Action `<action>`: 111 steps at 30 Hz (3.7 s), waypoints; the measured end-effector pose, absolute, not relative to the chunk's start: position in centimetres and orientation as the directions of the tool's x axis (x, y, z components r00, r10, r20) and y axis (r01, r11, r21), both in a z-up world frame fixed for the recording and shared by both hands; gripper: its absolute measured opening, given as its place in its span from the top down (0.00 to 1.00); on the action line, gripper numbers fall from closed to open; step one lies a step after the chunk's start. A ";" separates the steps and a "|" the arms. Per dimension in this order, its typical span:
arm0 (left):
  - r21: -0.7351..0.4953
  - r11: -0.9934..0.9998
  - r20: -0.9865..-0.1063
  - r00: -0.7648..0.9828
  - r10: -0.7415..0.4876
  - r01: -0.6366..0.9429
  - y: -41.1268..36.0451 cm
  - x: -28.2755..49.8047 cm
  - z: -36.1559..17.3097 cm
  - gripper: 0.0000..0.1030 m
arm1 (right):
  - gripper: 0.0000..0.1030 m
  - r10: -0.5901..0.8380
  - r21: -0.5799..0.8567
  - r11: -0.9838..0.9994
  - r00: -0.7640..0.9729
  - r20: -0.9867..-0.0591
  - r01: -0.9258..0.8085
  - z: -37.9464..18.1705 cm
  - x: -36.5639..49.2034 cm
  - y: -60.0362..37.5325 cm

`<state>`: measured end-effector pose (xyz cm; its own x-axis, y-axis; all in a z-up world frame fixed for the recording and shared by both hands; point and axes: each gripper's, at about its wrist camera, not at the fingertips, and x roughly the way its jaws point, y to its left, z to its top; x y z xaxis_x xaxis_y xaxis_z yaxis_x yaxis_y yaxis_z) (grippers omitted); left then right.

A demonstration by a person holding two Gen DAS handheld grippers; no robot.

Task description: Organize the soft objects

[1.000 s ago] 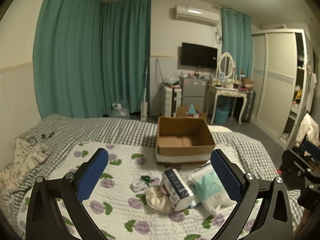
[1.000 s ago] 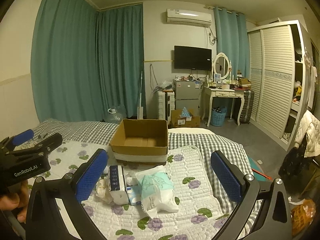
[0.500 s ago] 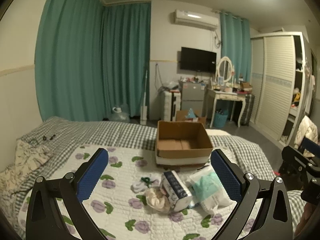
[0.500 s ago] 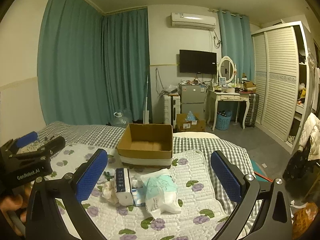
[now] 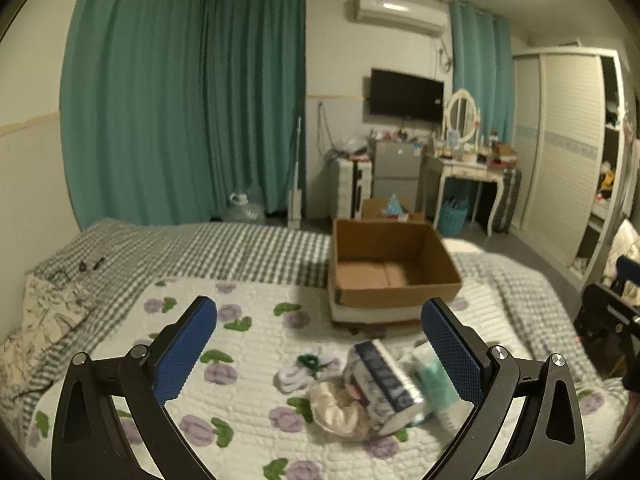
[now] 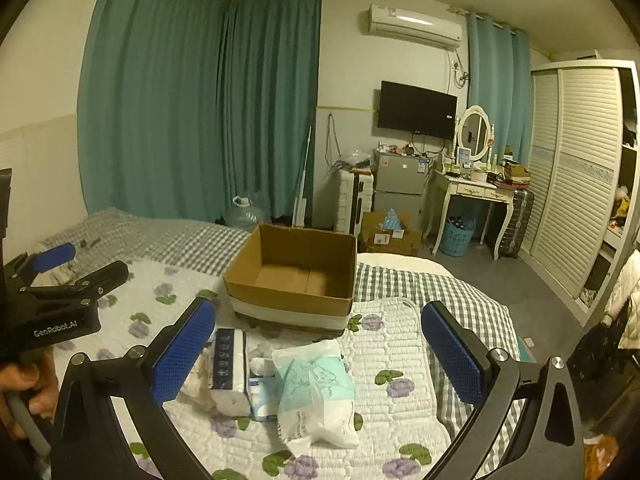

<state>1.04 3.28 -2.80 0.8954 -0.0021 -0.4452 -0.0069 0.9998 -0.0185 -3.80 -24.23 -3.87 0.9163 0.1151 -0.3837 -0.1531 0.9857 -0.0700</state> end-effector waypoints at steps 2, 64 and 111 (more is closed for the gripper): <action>-0.018 1.000 -0.469 0.883 0.003 -0.013 3.6 2.1 -4.0 0.00 | 0.00 0.115 -0.080 0.984 0.908 -0.404 -0.160 -4.9 -2.5 -24.0; -0.066 0.996 -0.745 0.661 -0.085 0.054 2.3 6.7 -18.0 0.91 | 0.79 0.115 -0.068 0.975 0.745 -0.657 -0.210 -20.1 4.5 -24.3; 0.009 0.985 -0.314 0.936 -0.159 0.171 0.4 14.2 4.2 0.91 | 0.78 0.223 -0.059 0.970 0.961 -0.163 -0.235 4.8 9.0 -22.7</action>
